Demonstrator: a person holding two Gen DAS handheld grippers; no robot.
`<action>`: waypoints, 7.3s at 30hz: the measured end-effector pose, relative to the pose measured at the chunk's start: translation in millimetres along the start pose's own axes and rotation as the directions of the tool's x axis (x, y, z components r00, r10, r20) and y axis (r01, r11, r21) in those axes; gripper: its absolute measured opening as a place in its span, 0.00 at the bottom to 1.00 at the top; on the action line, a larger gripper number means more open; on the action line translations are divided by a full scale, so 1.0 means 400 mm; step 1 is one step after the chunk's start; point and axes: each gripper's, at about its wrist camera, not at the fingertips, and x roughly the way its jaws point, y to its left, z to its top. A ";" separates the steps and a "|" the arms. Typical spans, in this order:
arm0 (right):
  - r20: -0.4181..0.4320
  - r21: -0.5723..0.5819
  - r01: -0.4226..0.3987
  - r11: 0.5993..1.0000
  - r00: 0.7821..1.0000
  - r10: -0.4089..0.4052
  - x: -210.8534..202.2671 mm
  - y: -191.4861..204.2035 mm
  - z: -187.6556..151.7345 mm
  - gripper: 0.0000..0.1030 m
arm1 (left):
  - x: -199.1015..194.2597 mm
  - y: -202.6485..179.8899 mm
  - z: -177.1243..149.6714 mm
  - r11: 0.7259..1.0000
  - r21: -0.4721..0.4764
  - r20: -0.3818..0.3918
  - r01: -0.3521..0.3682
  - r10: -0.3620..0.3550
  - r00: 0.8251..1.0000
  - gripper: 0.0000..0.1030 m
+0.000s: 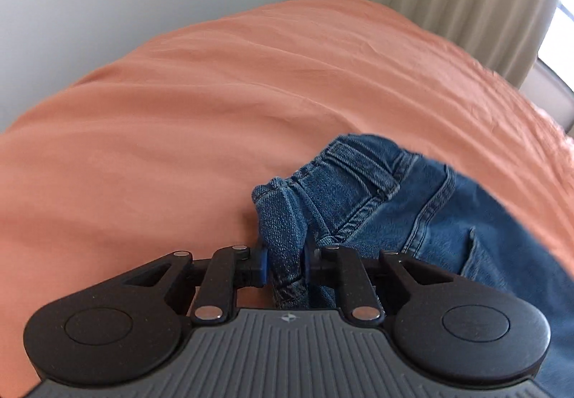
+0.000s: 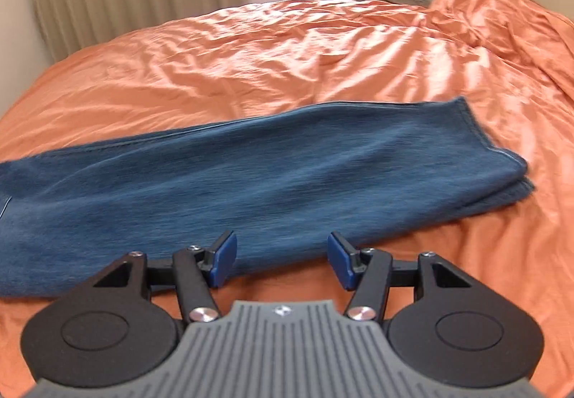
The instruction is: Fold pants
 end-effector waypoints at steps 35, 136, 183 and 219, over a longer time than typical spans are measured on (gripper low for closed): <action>0.157 0.689 -0.157 0.707 0.985 0.066 0.135 -0.766 0.105 0.02 | -0.143 -0.506 -0.129 0.916 0.338 -0.117 0.215 -0.186 0.976 0.64; 0.100 0.656 -0.214 0.723 0.975 0.198 0.261 -0.811 0.032 0.00 | -0.129 -1.326 -0.446 0.462 0.730 -0.366 0.504 -0.358 0.859 0.14; 0.282 -0.181 -0.251 0.951 0.913 0.295 -0.242 0.237 0.494 0.00 | -0.493 -0.517 -0.211 0.718 0.465 -0.182 0.517 -0.494 0.850 0.05; -0.174 -0.222 -0.447 0.867 0.893 0.415 0.155 0.456 0.106 0.47 | -0.092 -0.502 -0.178 0.692 -0.135 -0.318 0.709 -0.708 0.630 0.49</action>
